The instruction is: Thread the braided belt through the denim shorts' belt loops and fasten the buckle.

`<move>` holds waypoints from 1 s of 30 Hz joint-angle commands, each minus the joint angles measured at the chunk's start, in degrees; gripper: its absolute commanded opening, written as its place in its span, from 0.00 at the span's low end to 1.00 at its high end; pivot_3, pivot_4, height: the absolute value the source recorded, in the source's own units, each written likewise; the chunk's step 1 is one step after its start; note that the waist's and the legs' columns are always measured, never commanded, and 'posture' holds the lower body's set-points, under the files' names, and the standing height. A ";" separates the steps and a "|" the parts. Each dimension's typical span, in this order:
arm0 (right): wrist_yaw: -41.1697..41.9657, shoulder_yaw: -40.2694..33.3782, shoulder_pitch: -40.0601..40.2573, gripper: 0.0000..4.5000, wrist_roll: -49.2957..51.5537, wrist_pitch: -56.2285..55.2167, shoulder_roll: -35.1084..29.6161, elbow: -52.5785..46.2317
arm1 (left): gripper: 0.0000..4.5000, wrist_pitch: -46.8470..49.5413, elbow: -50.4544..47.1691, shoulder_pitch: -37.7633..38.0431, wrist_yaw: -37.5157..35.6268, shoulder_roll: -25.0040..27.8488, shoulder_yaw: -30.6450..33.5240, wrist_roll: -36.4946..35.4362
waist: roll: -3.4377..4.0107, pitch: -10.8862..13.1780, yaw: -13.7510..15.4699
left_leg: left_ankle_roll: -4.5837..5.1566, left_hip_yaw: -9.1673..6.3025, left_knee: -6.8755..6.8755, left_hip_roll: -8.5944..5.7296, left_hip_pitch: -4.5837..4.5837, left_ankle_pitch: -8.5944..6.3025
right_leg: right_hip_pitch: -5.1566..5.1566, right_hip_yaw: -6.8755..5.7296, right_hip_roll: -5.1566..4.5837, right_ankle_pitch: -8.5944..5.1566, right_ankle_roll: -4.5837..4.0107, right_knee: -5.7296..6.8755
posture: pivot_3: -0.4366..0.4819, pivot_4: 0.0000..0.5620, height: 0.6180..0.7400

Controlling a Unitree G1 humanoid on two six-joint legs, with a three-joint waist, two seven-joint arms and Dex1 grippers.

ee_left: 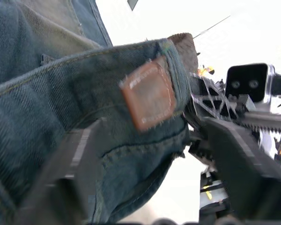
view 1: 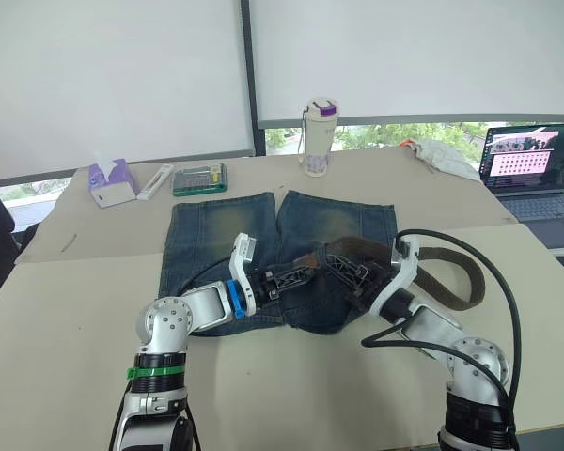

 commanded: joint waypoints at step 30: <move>-1.49 22.20 -0.86 0.12 -37.18 1.96 -25.59 -14.44 | 0.00 0.70 4.04 -5.25 0.72 -2.06 -1.61 -2.00 | -0.21 0.00 1.56 | -0.14 0.13 0.15 -0.04 -0.02 0.08 | 0.04 0.00 -0.03 0.00 0.02 -0.05 | 0.48 0.27 1.00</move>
